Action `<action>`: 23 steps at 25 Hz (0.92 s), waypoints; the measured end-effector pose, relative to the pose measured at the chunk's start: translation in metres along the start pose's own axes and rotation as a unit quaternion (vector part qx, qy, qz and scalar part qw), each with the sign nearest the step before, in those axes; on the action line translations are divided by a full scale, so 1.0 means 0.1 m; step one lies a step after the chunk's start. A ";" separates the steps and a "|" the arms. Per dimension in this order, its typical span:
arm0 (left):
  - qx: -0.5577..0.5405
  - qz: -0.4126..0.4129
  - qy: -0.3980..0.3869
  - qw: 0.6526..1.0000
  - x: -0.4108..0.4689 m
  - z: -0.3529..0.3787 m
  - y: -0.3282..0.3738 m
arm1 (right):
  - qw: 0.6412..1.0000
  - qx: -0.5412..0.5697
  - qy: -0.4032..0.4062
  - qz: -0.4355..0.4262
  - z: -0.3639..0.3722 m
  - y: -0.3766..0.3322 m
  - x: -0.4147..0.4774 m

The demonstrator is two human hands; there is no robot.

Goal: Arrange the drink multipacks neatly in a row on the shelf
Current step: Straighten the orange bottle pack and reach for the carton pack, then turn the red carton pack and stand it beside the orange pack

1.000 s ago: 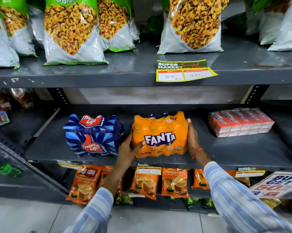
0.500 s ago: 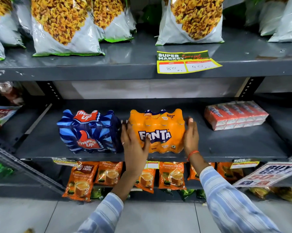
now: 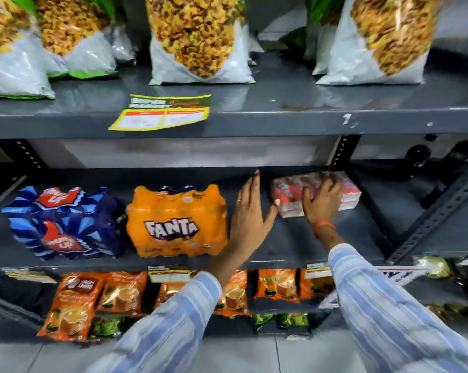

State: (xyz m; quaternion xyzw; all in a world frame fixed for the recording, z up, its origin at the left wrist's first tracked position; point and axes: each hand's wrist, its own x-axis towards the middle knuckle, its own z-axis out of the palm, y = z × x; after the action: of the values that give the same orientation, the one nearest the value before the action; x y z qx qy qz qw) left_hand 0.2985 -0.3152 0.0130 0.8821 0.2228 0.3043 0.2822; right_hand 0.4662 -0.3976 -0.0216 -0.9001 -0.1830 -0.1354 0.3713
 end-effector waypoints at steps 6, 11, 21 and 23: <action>-0.036 -0.272 -0.150 0.950 0.81 0.84 -0.02 | 0.968 -0.091 -0.211 0.103 -0.27 0.81 0.84; -0.201 -0.346 -0.160 0.902 0.83 1.15 -0.06 | 0.952 -0.028 -0.264 0.154 -0.29 1.00 0.95; -0.348 -0.329 -0.101 0.872 0.50 1.02 -0.13 | 0.971 0.082 -0.150 0.168 -0.32 0.95 0.49; -0.300 -0.290 -0.075 0.906 0.30 0.95 -0.17 | 0.976 0.145 -0.098 0.130 -0.27 0.97 0.17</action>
State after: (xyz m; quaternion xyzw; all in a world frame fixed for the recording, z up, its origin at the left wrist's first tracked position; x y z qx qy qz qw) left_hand 0.3790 -0.3203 -0.0482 0.6729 0.3450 0.1945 0.6248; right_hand 0.5205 -0.4768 -0.0568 -0.8619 -0.1173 0.0312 0.4923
